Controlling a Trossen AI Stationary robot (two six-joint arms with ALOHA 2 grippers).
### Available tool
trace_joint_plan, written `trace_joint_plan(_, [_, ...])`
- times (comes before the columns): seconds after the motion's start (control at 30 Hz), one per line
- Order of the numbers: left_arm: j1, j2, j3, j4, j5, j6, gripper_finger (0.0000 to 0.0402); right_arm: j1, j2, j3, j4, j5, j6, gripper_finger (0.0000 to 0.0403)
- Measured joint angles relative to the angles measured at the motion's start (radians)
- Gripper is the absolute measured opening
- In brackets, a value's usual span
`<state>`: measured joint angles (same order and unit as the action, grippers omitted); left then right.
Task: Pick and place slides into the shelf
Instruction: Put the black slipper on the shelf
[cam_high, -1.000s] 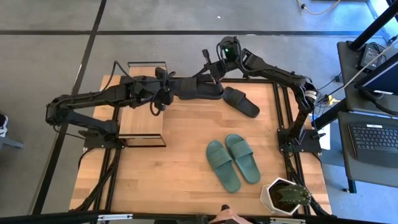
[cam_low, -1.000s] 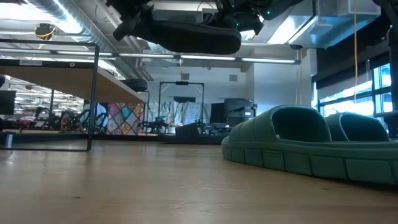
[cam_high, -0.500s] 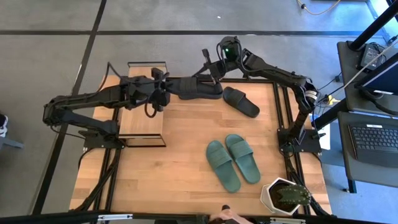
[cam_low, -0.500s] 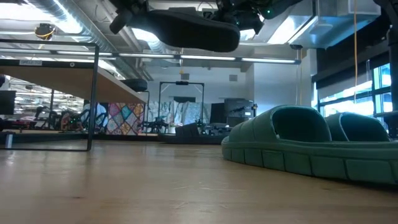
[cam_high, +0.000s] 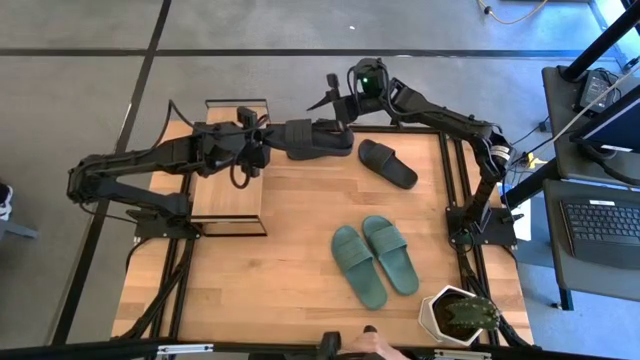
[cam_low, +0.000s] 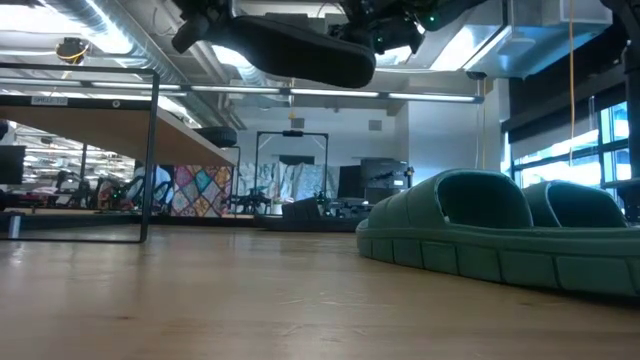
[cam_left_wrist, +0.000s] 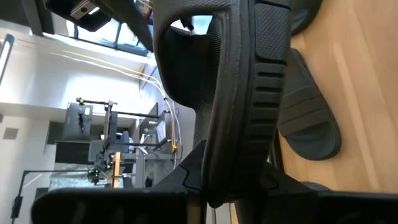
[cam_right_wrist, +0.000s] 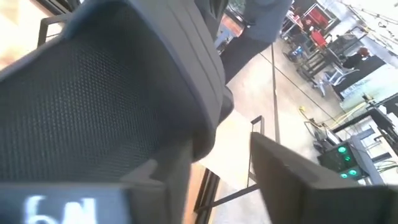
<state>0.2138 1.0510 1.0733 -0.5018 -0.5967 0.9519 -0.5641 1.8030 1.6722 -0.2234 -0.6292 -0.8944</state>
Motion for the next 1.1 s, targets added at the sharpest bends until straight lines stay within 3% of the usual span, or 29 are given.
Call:
trace_joint_plan(0.17, [0.0, -0.027, 0.0, -0.04, -0.043, -0.012, 0.0036, -0.001, 0.0, 0.0, 0.002, 0.072, 0.0, 0.0277])
trace_joint_plan(0.33, [0.001, -0.093, 0.002, -0.099, -0.096, -0.058, 0.0036, -0.001, 0.0, 0.0, -0.01, 0.071, -0.005, 0.0328])
trace_joint_plan(0.53, [0.002, -0.156, 0.002, -0.193, -0.152, -0.141, 0.0036, 0.007, 0.0, 0.0, 0.03, 0.09, -0.023, 0.0339])
trace_joint_plan(0.8, [0.002, -0.179, 0.002, -0.336, -0.255, -0.239, 0.0034, 0.08, 0.0, 0.0, 0.035, 0.336, -0.067, 0.0336])
trace_joint_plan(1.1, [0.002, -0.177, 0.002, -0.355, -0.295, -0.245, 0.0034, 0.139, 0.0, 0.0, -0.031, 0.566, -0.214, 0.0336])
